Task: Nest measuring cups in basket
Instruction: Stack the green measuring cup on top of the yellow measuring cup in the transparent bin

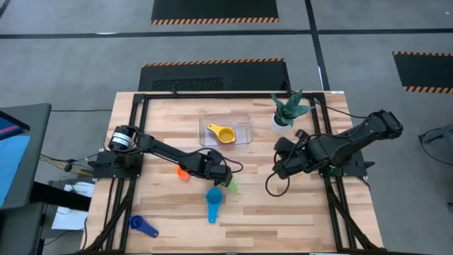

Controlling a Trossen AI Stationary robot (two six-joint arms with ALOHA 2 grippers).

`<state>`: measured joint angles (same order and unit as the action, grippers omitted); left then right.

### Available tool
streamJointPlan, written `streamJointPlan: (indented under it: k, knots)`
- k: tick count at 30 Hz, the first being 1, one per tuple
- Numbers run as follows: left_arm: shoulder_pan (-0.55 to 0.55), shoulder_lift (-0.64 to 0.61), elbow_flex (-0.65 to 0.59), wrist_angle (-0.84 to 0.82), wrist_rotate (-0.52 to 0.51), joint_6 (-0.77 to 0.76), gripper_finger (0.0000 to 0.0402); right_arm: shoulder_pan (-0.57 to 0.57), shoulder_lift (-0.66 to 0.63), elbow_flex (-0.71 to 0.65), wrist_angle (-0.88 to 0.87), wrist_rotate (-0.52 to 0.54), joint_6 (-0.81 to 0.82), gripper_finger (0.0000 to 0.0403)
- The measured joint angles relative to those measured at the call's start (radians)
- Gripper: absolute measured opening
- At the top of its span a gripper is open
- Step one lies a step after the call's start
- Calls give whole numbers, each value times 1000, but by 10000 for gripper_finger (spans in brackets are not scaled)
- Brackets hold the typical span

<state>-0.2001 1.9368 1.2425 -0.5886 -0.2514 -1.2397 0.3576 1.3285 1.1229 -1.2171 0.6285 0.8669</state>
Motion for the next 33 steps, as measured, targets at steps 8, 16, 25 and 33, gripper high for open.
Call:
streamJointPlan:
  k: [8, 16, 25, 33]
  knots:
    - [0, 40, 7, 59, 36, 143, 47, -12, 0, 0, 2, 3, -10, 21]
    - [32, -19, 75, 0, 72, 403, 3, -27, 0, 0, 7, 2, -11, 15]
    - [89, -111, 473, -327, -128, 1054, 1, -27, 0, 0, 35, 2, -3, 21]
    - [185, -109, 596, -475, -250, 1791, 1, -24, 0, 0, 47, 0, 0, 15]
